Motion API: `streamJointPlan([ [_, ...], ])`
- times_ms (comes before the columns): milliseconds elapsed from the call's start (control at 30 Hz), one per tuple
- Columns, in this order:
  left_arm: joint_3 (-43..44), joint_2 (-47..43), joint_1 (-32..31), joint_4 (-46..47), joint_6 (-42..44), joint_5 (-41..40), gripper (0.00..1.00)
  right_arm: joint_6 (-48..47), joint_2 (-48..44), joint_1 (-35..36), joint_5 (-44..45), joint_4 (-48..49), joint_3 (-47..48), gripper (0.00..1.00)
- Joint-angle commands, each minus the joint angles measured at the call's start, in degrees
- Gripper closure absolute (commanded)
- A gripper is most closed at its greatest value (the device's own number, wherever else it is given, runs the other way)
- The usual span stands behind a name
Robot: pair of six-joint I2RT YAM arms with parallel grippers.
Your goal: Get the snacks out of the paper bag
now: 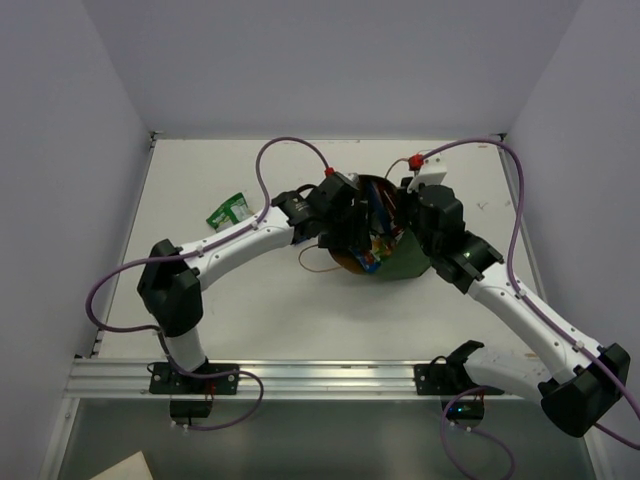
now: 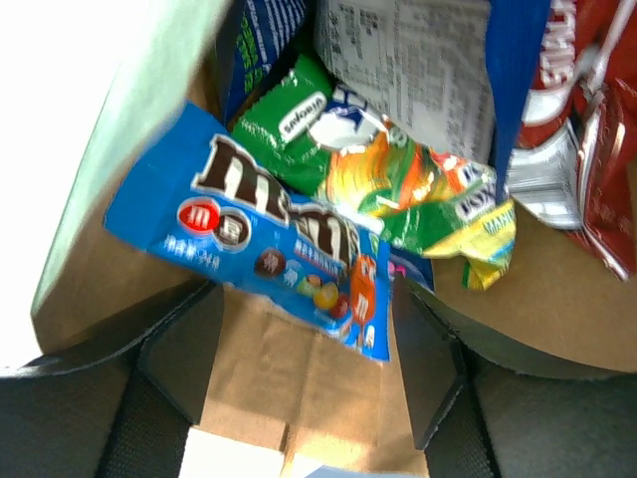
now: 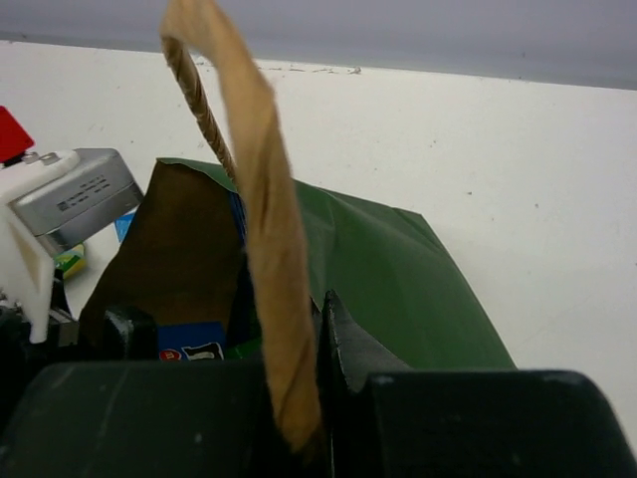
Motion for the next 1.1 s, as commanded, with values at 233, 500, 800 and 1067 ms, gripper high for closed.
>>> streamJointPlan([
  [233, 6.0, 4.9, 0.3, 4.5, -0.1, -5.1, 0.92, 1.3, 0.0, -0.2, -1.1, -0.6, -1.5, 0.96],
  [500, 15.2, -5.2, 2.7, -4.8, 5.8, -3.8, 1.0, 0.1, 0.9, -0.3, 2.5, -0.9, -1.4, 0.97],
  [800, -4.2, -26.6, 21.4, -7.2, 11.0, -0.8, 0.99, -0.7, 2.2, -1.4, 4.2, -0.9, -0.8, 0.98],
  [1067, -36.0, -32.9, 25.7, 6.3, 9.8, 5.2, 1.0, -1.3, 1.7, -1.7, 1.9, -0.9, -0.6, 0.98],
])
